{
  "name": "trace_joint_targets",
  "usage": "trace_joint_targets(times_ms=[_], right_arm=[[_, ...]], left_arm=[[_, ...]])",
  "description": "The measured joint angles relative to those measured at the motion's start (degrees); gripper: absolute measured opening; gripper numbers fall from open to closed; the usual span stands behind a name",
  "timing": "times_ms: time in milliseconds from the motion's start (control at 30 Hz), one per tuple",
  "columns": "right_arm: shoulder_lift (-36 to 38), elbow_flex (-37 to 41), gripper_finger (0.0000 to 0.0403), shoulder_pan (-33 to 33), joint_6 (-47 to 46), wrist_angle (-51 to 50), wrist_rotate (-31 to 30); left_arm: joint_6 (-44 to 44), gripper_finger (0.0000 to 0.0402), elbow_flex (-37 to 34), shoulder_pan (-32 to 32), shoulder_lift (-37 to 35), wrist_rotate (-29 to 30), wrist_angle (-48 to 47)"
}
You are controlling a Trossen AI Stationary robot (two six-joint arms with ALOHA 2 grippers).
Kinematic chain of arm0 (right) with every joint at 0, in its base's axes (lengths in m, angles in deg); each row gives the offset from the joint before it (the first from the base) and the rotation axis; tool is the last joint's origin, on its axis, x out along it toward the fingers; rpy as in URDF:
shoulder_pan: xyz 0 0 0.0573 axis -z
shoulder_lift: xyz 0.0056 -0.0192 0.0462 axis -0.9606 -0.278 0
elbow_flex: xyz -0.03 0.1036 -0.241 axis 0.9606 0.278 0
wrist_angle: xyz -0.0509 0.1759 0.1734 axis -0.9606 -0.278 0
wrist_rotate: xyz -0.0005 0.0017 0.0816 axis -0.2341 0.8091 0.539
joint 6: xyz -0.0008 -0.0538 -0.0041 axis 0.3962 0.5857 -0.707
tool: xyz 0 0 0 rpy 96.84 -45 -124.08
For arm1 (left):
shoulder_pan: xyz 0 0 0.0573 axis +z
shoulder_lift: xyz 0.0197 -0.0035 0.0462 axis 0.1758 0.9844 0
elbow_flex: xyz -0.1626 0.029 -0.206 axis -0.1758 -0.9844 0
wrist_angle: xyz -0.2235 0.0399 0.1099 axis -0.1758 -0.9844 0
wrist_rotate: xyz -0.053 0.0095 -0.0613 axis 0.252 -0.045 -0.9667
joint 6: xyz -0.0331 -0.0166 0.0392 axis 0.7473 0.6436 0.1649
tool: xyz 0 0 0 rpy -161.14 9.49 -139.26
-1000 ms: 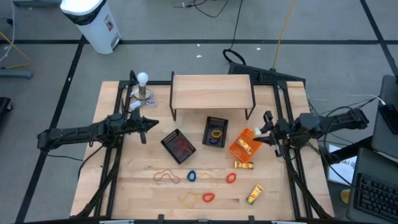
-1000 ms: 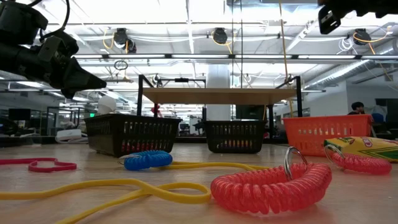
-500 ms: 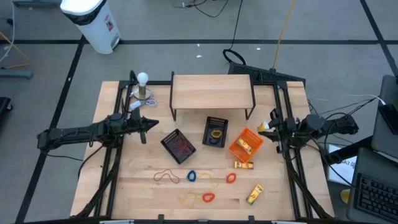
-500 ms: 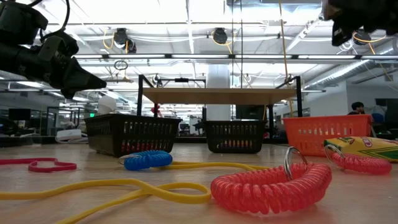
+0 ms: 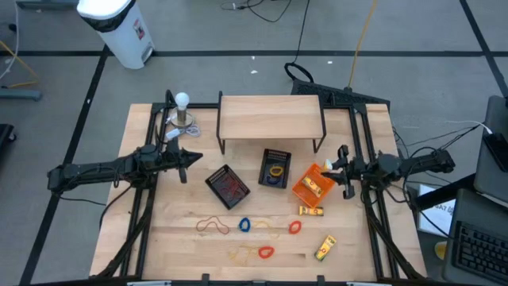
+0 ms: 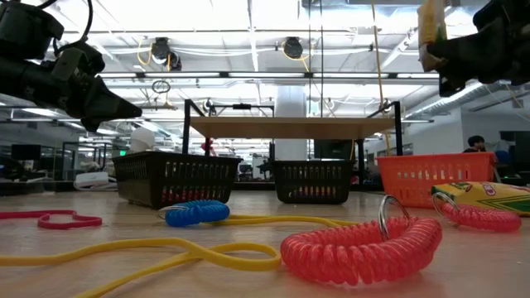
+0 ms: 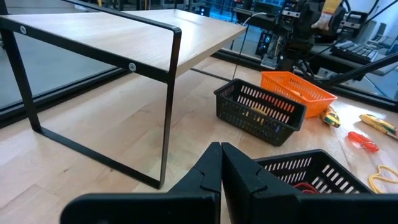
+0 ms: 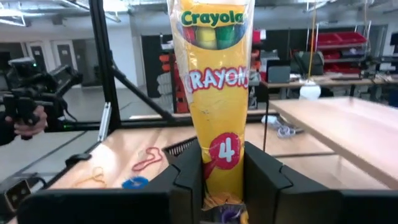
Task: Pick & Place Office Desk Supplies
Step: Put the crayon box into the orange bin
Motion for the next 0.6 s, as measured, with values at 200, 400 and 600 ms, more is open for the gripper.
trace_joint_targets(times_ms=[200,400,600], right_arm=[[0.0,0.9,0.0072,0.0,-0.6,1.2,0.0],[0.0,1.0,0.007,0.0,-0.6,1.2,0.0],[0.0,0.4,0.0074,0.0,-1.2,1.3,-0.4]], left_arm=[[0.0,0.0003,0.0,0.0,0.0,0.0,0.0],[0.0,0.0003,0.0,0.0,0.0,0.0,0.0],[0.0,0.0003,0.0,0.0,0.0,0.0,0.0]])
